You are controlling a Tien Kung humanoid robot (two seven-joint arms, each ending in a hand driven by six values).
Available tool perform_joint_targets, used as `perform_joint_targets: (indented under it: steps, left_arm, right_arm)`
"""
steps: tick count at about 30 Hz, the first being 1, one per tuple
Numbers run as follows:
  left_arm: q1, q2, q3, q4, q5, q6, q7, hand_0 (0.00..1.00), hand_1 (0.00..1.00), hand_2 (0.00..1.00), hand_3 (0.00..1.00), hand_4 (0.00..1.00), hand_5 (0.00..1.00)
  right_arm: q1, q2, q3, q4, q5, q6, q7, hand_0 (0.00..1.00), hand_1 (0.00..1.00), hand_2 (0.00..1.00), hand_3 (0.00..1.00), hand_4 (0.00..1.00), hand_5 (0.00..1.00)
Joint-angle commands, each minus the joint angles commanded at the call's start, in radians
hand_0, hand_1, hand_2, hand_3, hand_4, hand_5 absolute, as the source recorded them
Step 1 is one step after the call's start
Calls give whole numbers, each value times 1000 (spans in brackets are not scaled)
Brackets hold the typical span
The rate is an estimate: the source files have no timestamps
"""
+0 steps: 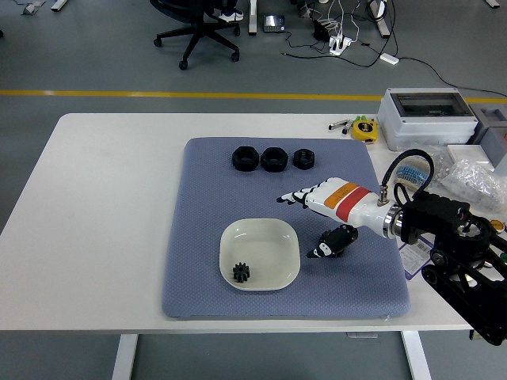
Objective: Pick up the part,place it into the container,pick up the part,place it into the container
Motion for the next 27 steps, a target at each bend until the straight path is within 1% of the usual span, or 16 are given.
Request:
perform_joint_targets:
  steps: [5,10,11,16,17,18,22,23,27]
  left_arm:
    - [1,-2,-4,-1,8,-1,2,696,660,677,565,651,591]
    - [1,-4,-2,-1,6,0,2,696,660,677,565,651,591]
    - [1,-4,-1,-1,4,0,1,697,664,678,566,650,589]
    - [-2,-3,6,-1,-7,0,-1,697,664,678,566,650,589]
    - [-2,-3,7,-1,-8,0,-2,697,663,678,566,650,589]
    - [-3,-3,8,-1,-8,0,-2,697,663,678,566,650,589]
    - [-4,-3,10,-1,-12,1,-2,697,663,678,566,650,589]
    - [-5,-3,10,-1,-13,1,-2,696,663,678,565,649,588]
    - [-7,-2,12,-1,-14,0,-2,696,663,678,565,649,588]
  right_arm:
    - [1,23,-9,-83,0,-16,3,496,609,739,820,991,223]
    - [5,37,-20,-151,0,-30,5,496,609,739,820,991,223]
    - [5,37,-20,-157,0,-31,5,489,602,735,797,973,206]
    - [8,31,-13,-183,0,-44,3,489,602,735,797,973,206]
    - [9,29,-11,-187,0,-44,4,471,591,713,752,960,199]
    - [9,28,-10,-190,0,-44,4,471,591,713,752,960,199]
    - [6,18,-2,-187,0,-41,5,471,591,713,752,960,199]
    - [6,15,0,-184,0,-42,6,443,554,683,675,910,177]
    - [6,9,2,-181,0,-42,9,443,554,683,675,910,177]
